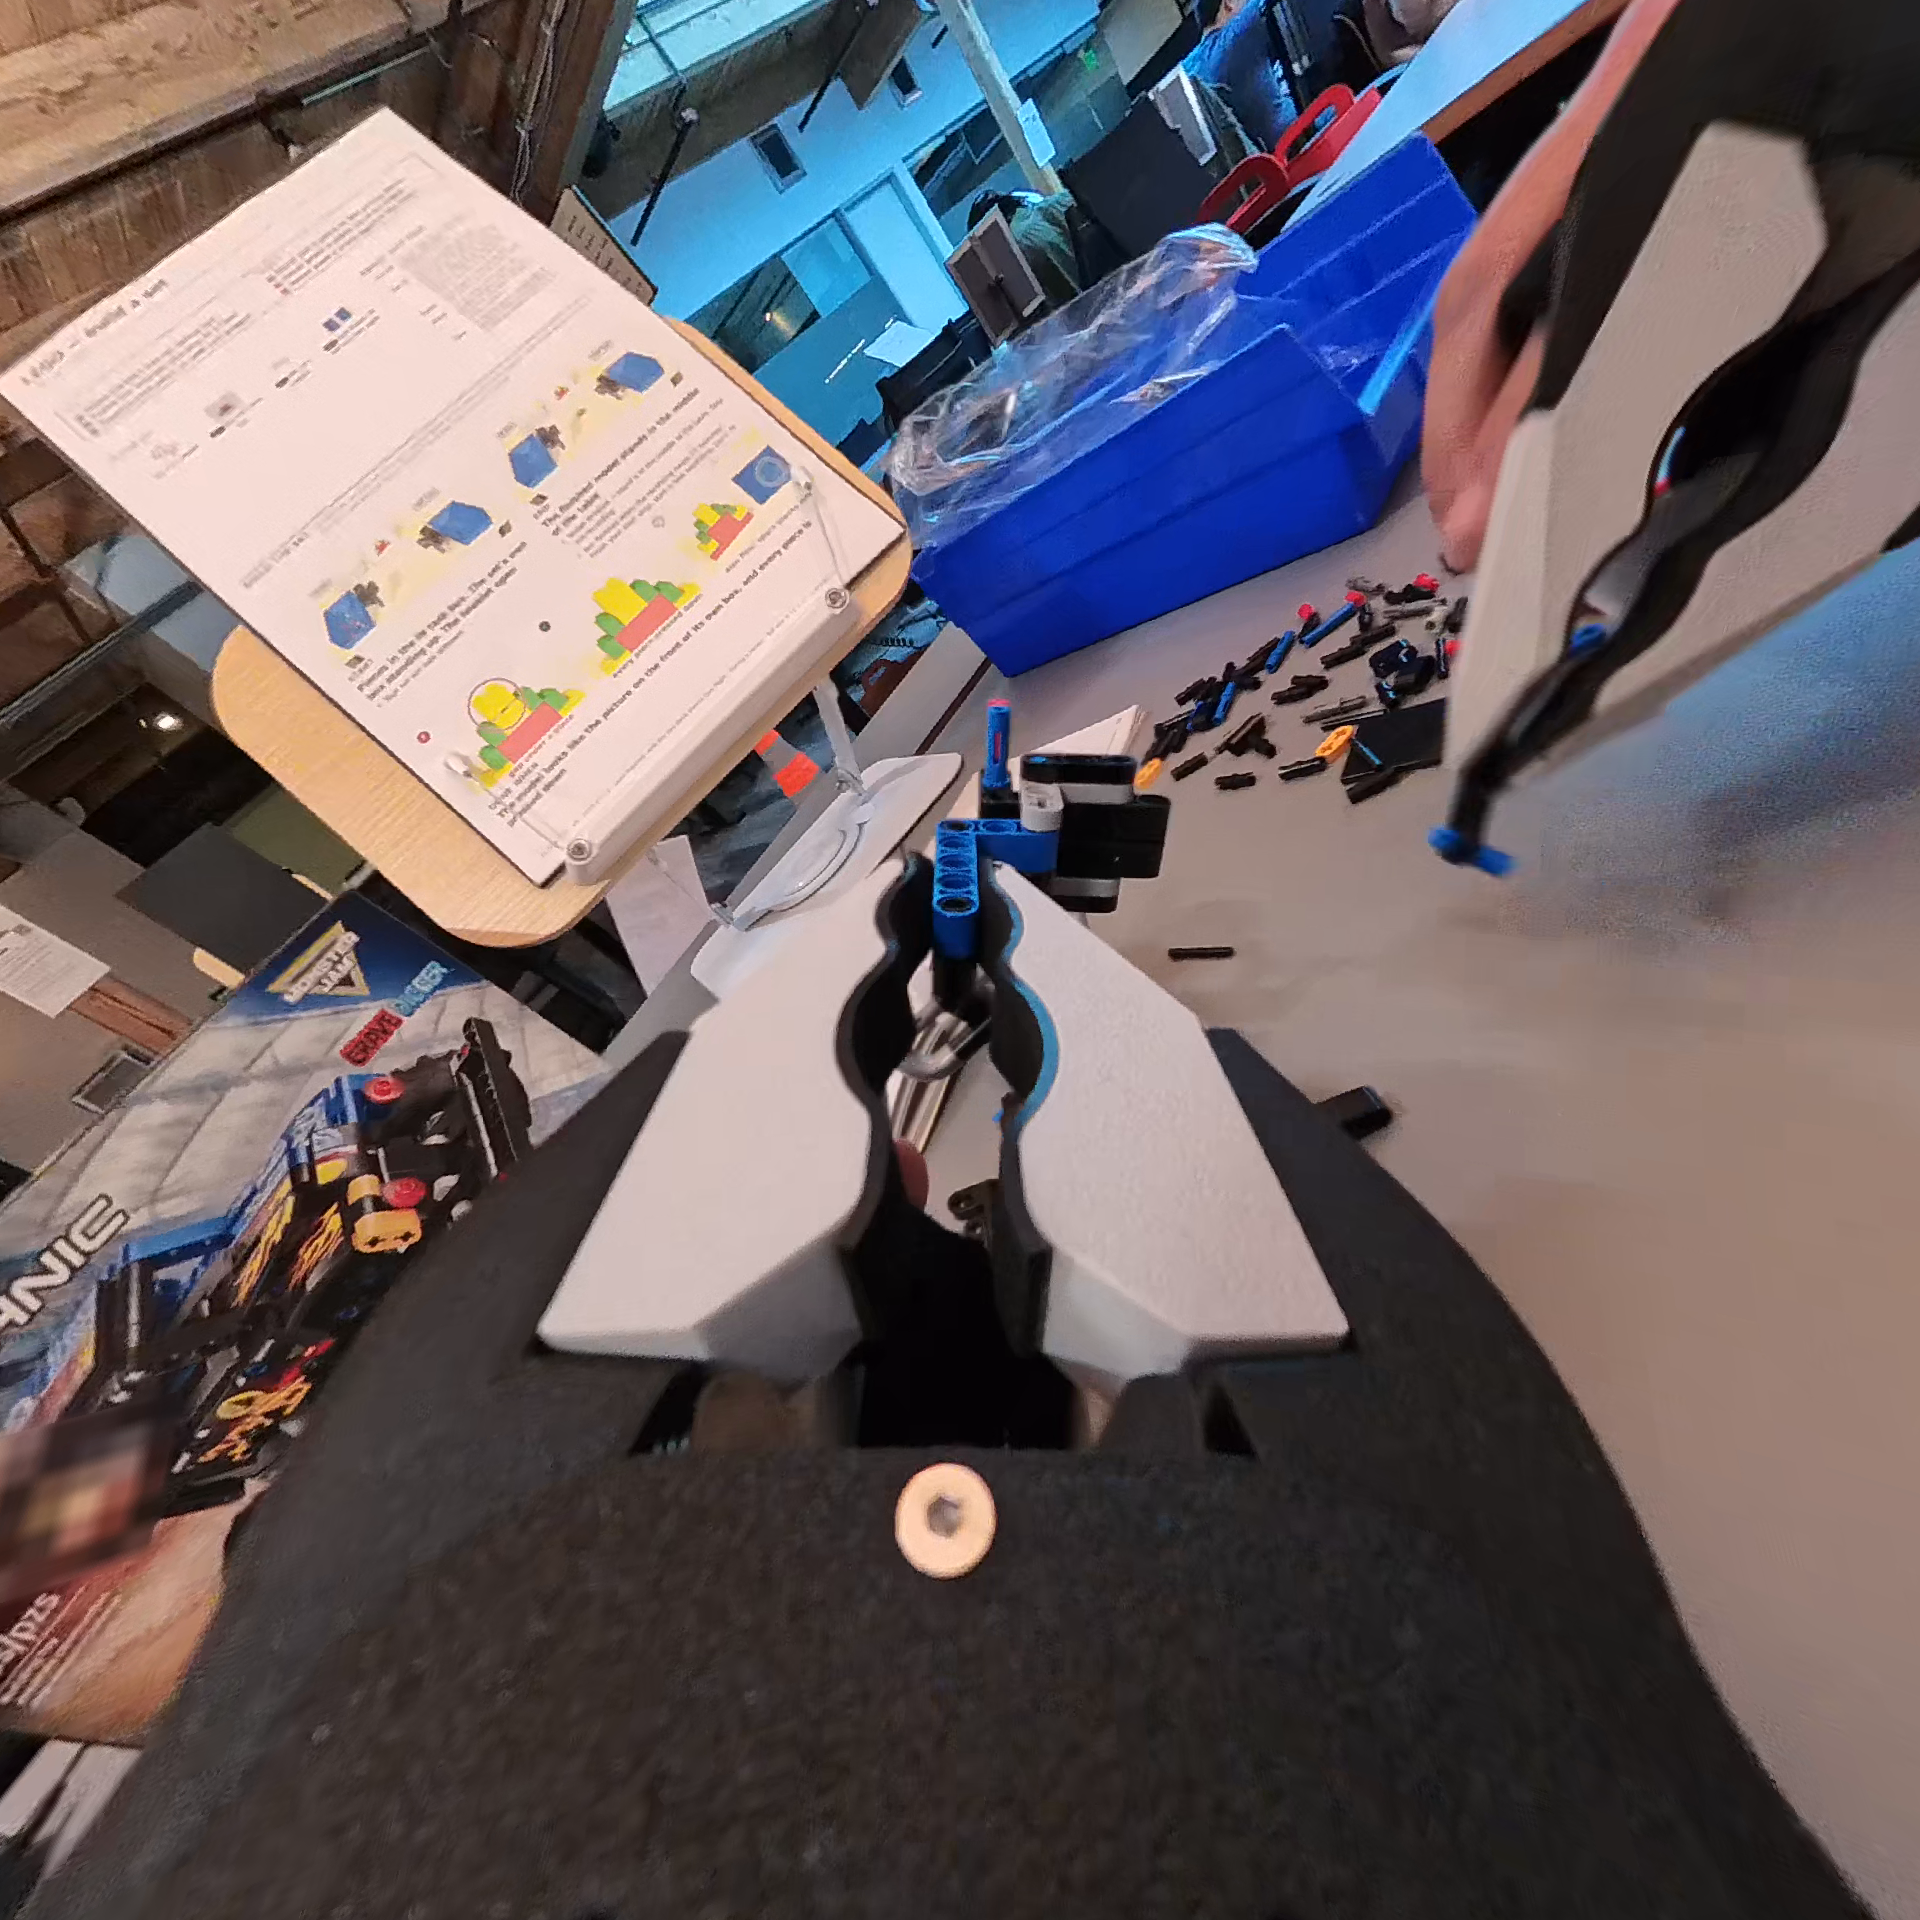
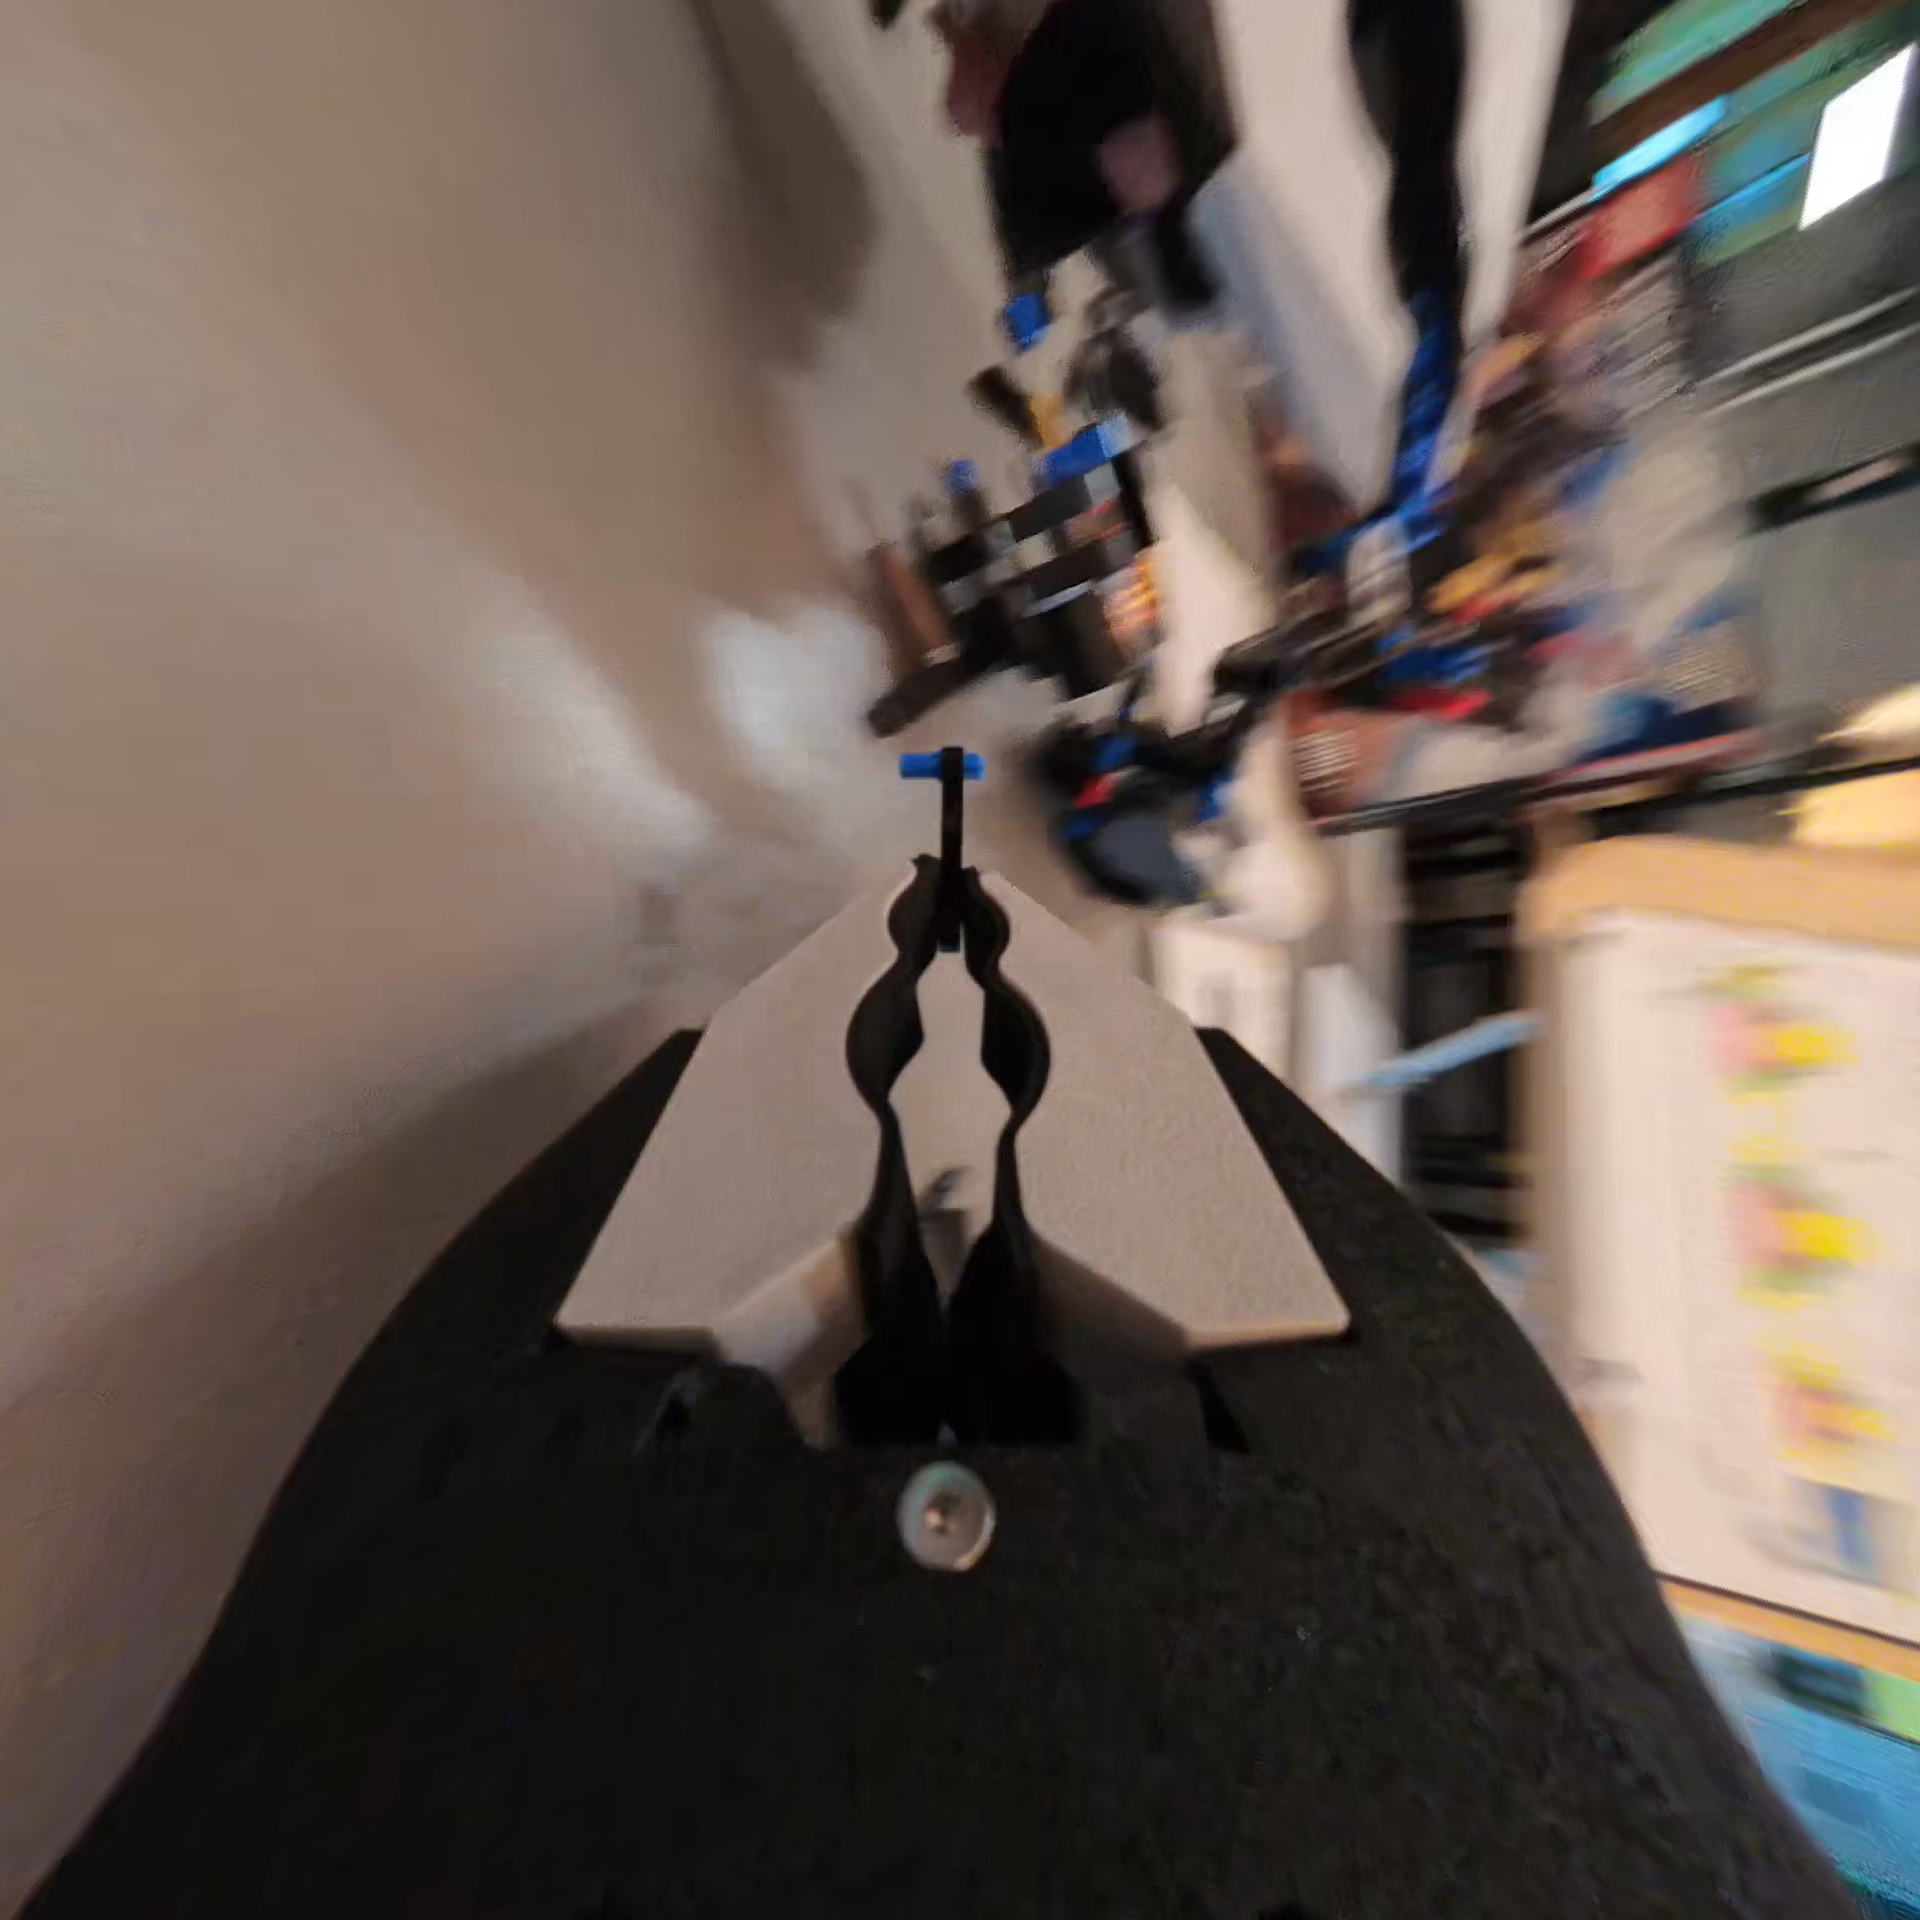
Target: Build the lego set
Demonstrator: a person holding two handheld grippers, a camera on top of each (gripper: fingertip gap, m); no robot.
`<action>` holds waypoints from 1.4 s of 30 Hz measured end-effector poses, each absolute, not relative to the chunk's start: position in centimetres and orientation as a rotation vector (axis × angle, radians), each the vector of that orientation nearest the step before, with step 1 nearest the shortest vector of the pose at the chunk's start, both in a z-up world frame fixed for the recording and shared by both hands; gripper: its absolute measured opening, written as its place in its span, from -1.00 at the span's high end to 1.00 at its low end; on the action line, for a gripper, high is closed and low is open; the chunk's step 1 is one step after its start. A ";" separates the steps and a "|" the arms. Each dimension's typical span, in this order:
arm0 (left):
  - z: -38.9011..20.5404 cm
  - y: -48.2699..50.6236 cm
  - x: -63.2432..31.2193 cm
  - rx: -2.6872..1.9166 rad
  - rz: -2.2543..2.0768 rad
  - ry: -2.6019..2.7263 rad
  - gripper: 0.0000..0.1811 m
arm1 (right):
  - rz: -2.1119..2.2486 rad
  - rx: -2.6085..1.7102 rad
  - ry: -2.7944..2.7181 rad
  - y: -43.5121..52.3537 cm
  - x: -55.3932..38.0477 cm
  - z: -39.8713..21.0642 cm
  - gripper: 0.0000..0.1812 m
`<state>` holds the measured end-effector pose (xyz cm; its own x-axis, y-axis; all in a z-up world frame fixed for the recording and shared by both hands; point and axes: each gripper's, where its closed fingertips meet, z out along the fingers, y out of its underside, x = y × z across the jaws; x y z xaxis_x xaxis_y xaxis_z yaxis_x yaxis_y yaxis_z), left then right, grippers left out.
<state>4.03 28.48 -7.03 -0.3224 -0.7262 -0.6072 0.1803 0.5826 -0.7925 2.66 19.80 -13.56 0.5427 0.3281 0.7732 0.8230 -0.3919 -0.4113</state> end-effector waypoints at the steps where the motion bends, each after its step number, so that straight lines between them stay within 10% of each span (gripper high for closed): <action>1: -6.9 28.7 4.1 -0.481 -0.989 1.657 0.94 | -0.903 -1.850 -0.966 20.4 2.9 -12.0 0.98; 10: -6.3 30.3 4.6 -0.658 -1.145 1.667 0.94 | -1.550 -1.151 -1.153 24.7 5.5 -3.7 0.97; 42: -7.7 27.7 3.6 -0.701 -1.332 1.802 0.94 | -1.374 -1.227 -0.934 25.1 4.7 -5.6 0.98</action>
<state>3.61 27.74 -7.68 -0.5494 -0.7942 -0.2594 0.0151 0.3010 -0.9535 4.69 25.07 -5.62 0.0458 -0.1889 0.9809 0.9817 -0.1733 -0.0792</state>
